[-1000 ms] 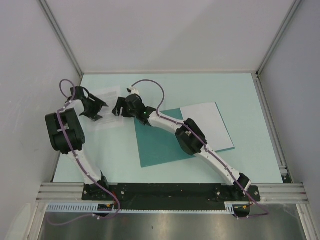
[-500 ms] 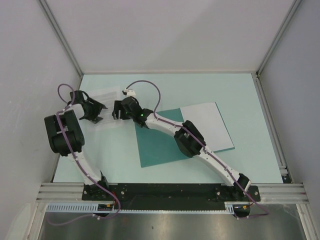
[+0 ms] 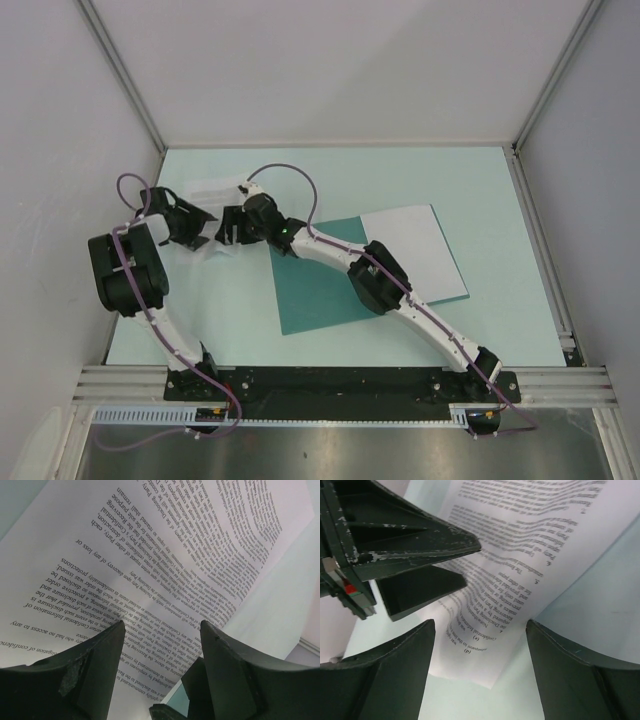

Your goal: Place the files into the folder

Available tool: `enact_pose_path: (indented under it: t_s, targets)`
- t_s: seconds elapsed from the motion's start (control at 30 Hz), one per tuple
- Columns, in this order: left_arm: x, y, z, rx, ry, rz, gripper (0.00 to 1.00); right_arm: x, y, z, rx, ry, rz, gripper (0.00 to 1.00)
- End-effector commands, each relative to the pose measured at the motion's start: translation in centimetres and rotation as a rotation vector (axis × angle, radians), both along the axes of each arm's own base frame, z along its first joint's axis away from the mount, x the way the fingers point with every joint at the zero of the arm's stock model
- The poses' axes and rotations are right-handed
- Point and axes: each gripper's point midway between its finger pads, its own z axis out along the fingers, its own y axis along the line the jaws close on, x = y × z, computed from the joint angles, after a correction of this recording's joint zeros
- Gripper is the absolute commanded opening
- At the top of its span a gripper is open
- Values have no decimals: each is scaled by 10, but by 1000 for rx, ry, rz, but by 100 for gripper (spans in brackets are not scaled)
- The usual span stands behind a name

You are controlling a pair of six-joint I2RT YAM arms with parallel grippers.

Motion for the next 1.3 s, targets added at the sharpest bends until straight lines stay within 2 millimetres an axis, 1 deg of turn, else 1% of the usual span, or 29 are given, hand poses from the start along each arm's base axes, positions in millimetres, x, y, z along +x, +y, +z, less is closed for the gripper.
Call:
enact_pose_path:
  t_s: [0.0, 0.2, 0.3, 0.33, 0.4, 0.43, 0.5, 0.53, 0.57, 0.63, 0.67, 0.7, 0.73, 0.77, 0.83, 0.93, 0.97, 1.0, 1.03, 1.07, 1.1, 1.13, 1.17, 1.2, 1.23, 1.27]
  targets:
    - [-67, -23, -50, -68, 264, -35, 71, -16, -4, -38, 10, 142, 60, 80]
    - [-69, -26, -47, -72, 253, -56, 71, 10, -7, -26, 108, 143, 9, 84]
    - [-69, -28, -46, -80, 249, -69, 71, 20, -8, -30, 125, 130, -16, 85]
    - [-69, -28, -46, -81, 247, -72, 71, 27, -11, -30, 107, 112, -48, 85]
    - [-68, -28, -45, -80, 240, -77, 70, 33, -14, -33, 78, 74, -65, 87]
    - [-69, -29, -45, -84, 240, -80, 70, 39, -16, -31, 65, 52, -89, 87]
    - [-70, -29, -46, -86, 244, -82, 70, 45, -18, -35, 46, 27, -112, 88]
    - [-70, -30, -47, -88, 244, -86, 70, 45, -21, -41, 29, 42, -110, 88]
    - [-69, -31, -46, -89, 242, -90, 70, 44, -20, -40, 40, 52, -103, 87]
    - [-68, -30, -45, -87, 237, -93, 70, 42, -21, -43, 52, 86, -93, 80]
    - [-67, -29, -44, -83, 232, -95, 70, 41, -22, -45, 51, 92, -92, 72]
    - [-66, -29, -43, -78, 228, -97, 70, 40, -22, -42, 51, 95, -93, 68]
    - [-64, -27, -41, -70, 219, -101, 70, 40, -23, -42, 50, 100, -91, 62]
    - [-63, -27, -39, -67, 208, -107, 71, 42, -21, -33, 80, 88, -91, 55]
    - [-59, -27, -29, -49, 171, -121, 72, 42, -22, -28, 87, 89, -85, 52]
    - [-52, -24, -14, -14, 119, -133, 73, 43, -23, -23, 90, 91, -77, 41]
    - [-50, -24, -10, -2, 106, -137, 73, 45, -24, -22, 93, 90, -79, 35]
    - [-49, -23, -7, 16, 101, -142, 73, 45, -23, -20, 96, 90, -71, 31]
    - [-46, -22, 4, 38, 76, -152, 74, 44, -22, -17, 102, 88, -65, 26]
    - [-44, -26, 8, 53, 70, -173, 75, 44, -23, -16, 102, 87, -58, 17]
    - [-41, -26, 19, 85, 48, -186, 75, 43, -22, -14, 105, 86, -48, 12]
    - [-41, -28, 23, 99, 44, -197, 75, 44, -23, -9, 111, 81, -42, 1]
    - [-39, -35, 29, 111, 32, -222, 76, 44, -23, -5, 113, 79, -35, 0]
    - [-36, -38, 43, 135, -4, -240, 77, 43, -23, -2, 116, 79, -24, 0]
    - [-36, -47, 50, 145, -21, -268, 77, 45, -24, 9, 124, 67, -21, 0]
    - [-35, -50, 59, 160, -47, -284, 79, 47, -27, 14, 124, 60, -18, 0]
